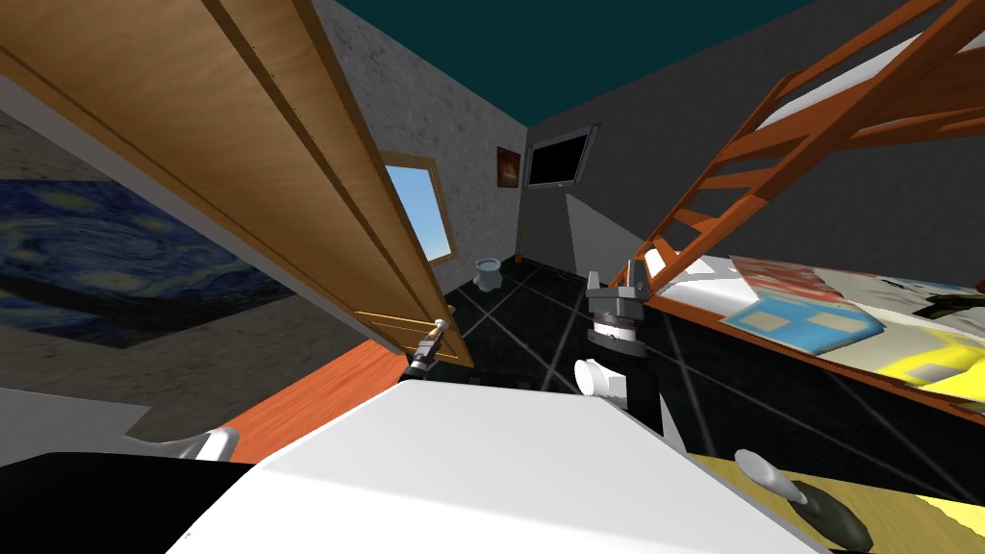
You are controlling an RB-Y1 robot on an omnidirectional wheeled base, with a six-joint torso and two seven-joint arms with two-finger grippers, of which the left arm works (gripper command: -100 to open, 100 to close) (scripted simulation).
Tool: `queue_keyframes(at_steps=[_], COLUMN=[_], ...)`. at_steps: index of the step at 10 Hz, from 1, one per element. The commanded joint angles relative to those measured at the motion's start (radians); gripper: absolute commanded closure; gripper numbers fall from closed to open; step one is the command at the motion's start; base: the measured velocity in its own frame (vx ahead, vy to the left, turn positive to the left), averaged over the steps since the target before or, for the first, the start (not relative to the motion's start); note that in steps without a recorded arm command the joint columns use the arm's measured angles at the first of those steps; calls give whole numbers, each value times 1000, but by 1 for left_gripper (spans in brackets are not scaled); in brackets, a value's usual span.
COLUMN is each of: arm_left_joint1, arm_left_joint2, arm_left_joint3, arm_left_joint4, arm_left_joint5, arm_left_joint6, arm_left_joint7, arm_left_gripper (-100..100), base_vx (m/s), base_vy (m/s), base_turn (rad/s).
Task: Push the door open
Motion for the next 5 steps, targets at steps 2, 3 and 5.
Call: queue_keyframes(at_steps=[2,3,5], arm_left_joint1=[-13,-17,-22], arm_left_joint2=[-6,-10,-13], arm_left_joint3=[2,3,3], arm_left_joint4=[6,8,11], arm_left_joint5=[14,22,31], arm_left_joint6=[-2,-1,0], arm_left_joint7=[69,95,143], arm_left_gripper=[100,100,100], base_vx=[2,0,3], base_vy=[10,12,11], base_turn=[-18,-40,-20])
